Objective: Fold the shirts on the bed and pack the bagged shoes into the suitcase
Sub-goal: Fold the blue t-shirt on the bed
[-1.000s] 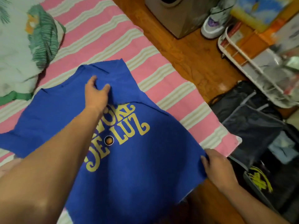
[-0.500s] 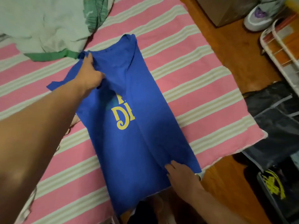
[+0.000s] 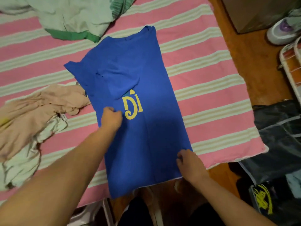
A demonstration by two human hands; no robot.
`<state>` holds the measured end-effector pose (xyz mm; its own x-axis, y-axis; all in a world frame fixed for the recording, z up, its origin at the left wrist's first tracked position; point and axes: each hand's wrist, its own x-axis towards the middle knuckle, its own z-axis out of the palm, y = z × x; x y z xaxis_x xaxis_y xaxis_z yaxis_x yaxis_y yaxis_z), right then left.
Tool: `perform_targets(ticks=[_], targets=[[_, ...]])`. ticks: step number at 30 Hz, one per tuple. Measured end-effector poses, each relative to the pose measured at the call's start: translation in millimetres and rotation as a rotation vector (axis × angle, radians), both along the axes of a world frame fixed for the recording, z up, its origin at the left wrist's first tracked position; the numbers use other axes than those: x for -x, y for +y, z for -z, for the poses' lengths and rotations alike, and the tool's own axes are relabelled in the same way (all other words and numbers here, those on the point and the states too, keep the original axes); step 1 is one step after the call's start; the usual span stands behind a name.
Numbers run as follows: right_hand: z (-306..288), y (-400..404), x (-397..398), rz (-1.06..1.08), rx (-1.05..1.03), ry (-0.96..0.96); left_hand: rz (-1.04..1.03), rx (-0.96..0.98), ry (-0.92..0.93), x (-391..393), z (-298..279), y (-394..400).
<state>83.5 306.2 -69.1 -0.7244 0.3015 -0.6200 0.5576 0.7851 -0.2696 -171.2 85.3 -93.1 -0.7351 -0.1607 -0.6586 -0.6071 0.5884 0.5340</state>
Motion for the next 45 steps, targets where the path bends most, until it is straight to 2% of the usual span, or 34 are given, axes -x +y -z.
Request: perform_targets(ticks=[2, 5, 6, 8, 10, 12, 14, 15, 16, 17, 19, 21, 24, 28, 30, 33, 35, 37, 39, 42, 45], targets=[[3.4, 32.2, 11.7, 0.200, -0.034, 0.030, 0.005, -0.056, -0.166, -80.2, 19.6, 0.0], [14.5, 58.6, 25.1, 0.238, 0.092, -0.168, 0.075, -0.037, -0.324, -182.9, 29.3, 19.7], [20.6, 59.6, 23.9, 0.176, 0.128, -0.252, 0.086, -0.041, -0.321, -207.2, 30.4, 26.9], [32.4, 62.2, 17.2, 0.031, 0.142, -0.300, 0.096, 0.011, -0.290, -232.9, 30.7, 36.8], [35.6, 69.8, 15.8, -0.077, 0.130, -0.293, 0.272, 0.176, -0.350, -241.1, 29.5, 41.9], [27.7, 81.9, 28.7, -0.348, 0.138, -0.388, 0.451, 0.302, -0.450, -234.1, 21.5, 49.0], [20.2, 93.6, 63.1, -0.599, 0.171, -0.521, 0.542, 0.277, -0.615, -205.5, 17.4, 54.7], [19.3, 99.2, 89.5, -0.645, 0.169, -0.499, 0.524, 0.216, -0.678, -182.6, 13.2, 58.6], [21.0, 103.4, 120.1, -0.659, 0.138, -0.419, 0.452, 0.148, -0.708, -155.6, 8.7, 60.5], [21.9, 107.0, 155.4, -0.628, 0.081, -0.305, 0.364, 0.128, -0.662, -125.8, 4.0, 60.0], [25.1, 115.0, 233.4, -0.496, -0.021, -0.024, 0.215, 0.242, -0.380, -61.0, -2.4, 54.5], [19.3, 122.4, 312.6, -0.420, -0.035, 0.233, 0.031, 0.312, -0.097, -0.1, -7.6, 51.7], [25.3, 127.7, 410.5, -0.475, -0.080, 0.469, -0.141, 0.304, 0.169, 67.6, -0.9, 53.3], [52.4, 112.4, 497.2, -0.686, -0.190, 0.585, -0.316, 0.347, 0.173, 106.5, 30.7, 49.8], [63.1, 102.1, 525.9, -0.753, -0.246, 0.558, -0.378, 0.331, 0.153, 115.5, 48.6, 45.1], [71.3, 90.5, 553.7, -0.868, -0.311, 0.472, -0.487, 0.230, 0.197, 131.3, 60.8, 37.6], [71.0, 84.3, 563.0, -0.850, -0.236, 0.530, -0.522, 0.122, 0.225, 144.0, 59.3, 36.0], [73.9, 78.8, 567.7, -0.774, -0.151, 0.608, -0.557, 0.001, 0.196, 154.6, 54.0, 37.1], [79.9, 71.5, 564.5, -0.739, -0.198, 0.685, -0.601, -0.085, 0.154, 158.6, 50.7, 36.7], [86.6, 57.1, 537.9, -0.701, -0.289, 0.914, -0.619, -0.074, 0.173, 148.7, 50.5, 33.9], [90.8, 30.2, 495.7, -0.803, -0.107, 1.013, -0.629, -0.083, 0.241, 127.3, 46.5, 35.3]])
